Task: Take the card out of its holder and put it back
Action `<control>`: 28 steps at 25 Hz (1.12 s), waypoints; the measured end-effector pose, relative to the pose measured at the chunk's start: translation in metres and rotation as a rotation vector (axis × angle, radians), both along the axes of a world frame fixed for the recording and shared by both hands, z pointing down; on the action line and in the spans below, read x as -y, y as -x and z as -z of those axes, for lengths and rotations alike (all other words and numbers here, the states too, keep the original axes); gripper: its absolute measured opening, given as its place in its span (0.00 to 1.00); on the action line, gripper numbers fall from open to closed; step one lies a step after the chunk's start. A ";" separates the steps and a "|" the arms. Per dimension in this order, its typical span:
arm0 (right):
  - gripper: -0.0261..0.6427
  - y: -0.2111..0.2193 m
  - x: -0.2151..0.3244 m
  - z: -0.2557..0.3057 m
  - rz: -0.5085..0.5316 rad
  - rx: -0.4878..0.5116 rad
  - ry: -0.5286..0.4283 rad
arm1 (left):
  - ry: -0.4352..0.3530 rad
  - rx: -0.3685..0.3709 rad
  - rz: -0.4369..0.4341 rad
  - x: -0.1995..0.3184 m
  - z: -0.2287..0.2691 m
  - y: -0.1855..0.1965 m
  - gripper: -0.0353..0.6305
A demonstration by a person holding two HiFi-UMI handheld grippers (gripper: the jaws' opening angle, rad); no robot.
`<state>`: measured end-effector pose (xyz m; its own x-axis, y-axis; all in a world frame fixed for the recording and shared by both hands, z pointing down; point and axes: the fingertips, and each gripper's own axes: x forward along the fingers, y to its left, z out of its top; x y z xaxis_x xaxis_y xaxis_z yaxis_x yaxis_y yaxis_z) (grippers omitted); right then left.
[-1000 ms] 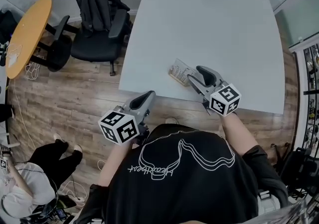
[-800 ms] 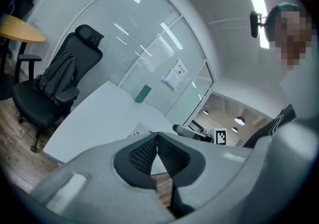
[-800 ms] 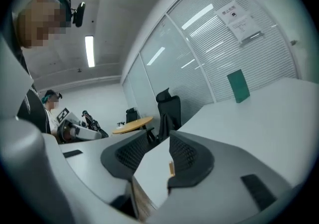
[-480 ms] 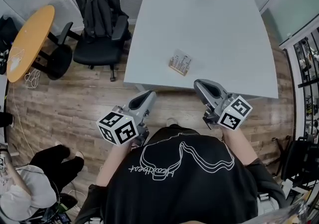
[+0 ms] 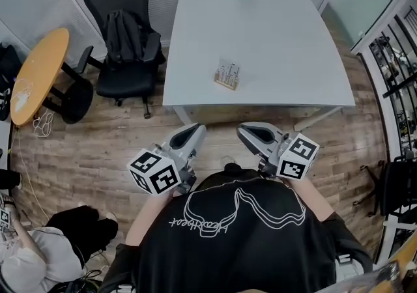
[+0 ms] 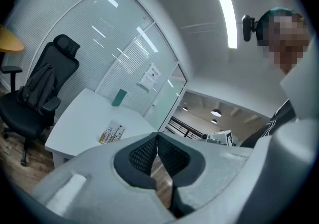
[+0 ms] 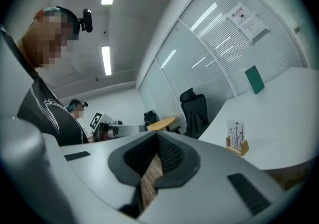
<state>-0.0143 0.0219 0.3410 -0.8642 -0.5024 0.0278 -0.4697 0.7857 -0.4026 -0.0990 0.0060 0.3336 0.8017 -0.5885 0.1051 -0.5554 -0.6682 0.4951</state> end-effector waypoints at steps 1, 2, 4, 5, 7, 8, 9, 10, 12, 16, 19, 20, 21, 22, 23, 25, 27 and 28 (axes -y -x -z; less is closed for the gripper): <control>0.05 0.001 -0.004 0.001 -0.005 0.010 0.009 | -0.006 0.006 -0.011 -0.004 0.001 -0.001 0.07; 0.05 0.001 -0.008 0.001 -0.010 0.017 0.016 | -0.010 0.012 -0.022 -0.008 0.002 -0.003 0.07; 0.05 0.001 -0.014 0.001 -0.022 0.019 0.021 | -0.017 0.021 -0.040 -0.016 0.003 -0.005 0.07; 0.05 0.001 -0.017 0.001 -0.027 0.019 0.020 | -0.022 0.023 -0.046 -0.019 0.003 -0.006 0.07; 0.05 0.001 -0.023 0.001 -0.032 0.020 0.018 | -0.031 0.027 -0.058 -0.025 0.004 -0.008 0.07; 0.05 0.001 -0.025 0.000 -0.034 0.017 0.016 | -0.033 0.027 -0.064 -0.027 0.003 -0.009 0.07; 0.05 0.002 -0.027 -0.001 -0.036 0.012 0.015 | -0.034 0.028 -0.071 -0.029 0.003 -0.010 0.07; 0.05 0.002 -0.028 -0.001 -0.039 0.008 0.015 | -0.034 0.028 -0.077 -0.030 0.003 -0.010 0.07; 0.05 0.003 -0.030 -0.001 -0.044 0.004 0.016 | -0.033 0.029 -0.087 -0.033 0.002 -0.011 0.07; 0.05 0.005 -0.035 0.000 -0.051 -0.005 0.014 | -0.036 0.026 -0.098 -0.038 0.004 -0.010 0.07; 0.05 0.006 -0.039 0.000 -0.055 -0.010 0.018 | -0.040 0.025 -0.103 -0.042 0.007 -0.010 0.07; 0.05 0.006 -0.040 0.001 -0.057 -0.010 0.018 | -0.041 0.025 -0.105 -0.043 0.008 -0.009 0.07; 0.05 0.007 -0.042 0.002 -0.059 -0.011 0.015 | -0.044 0.026 -0.106 -0.045 0.009 -0.009 0.07; 0.05 0.008 -0.043 0.004 -0.061 -0.011 0.009 | -0.048 0.026 -0.107 -0.047 0.010 -0.008 0.07; 0.05 0.008 -0.045 0.006 -0.064 -0.012 0.002 | -0.053 0.027 -0.108 -0.048 0.012 -0.007 0.07; 0.05 0.008 -0.047 0.012 -0.069 -0.013 -0.013 | -0.068 0.026 -0.110 -0.051 0.018 -0.007 0.07; 0.05 0.009 -0.050 0.017 -0.070 -0.013 -0.023 | -0.083 0.025 -0.113 -0.054 0.023 -0.007 0.07; 0.05 0.010 -0.051 0.018 -0.070 -0.014 -0.026 | -0.087 0.024 -0.114 -0.056 0.024 -0.006 0.07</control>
<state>-0.0239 0.0732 0.3229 -0.8266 -0.5622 0.0259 -0.5293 0.7610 -0.3751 -0.0925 0.0618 0.3092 0.8618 -0.5013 0.0776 -0.4843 -0.7676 0.4198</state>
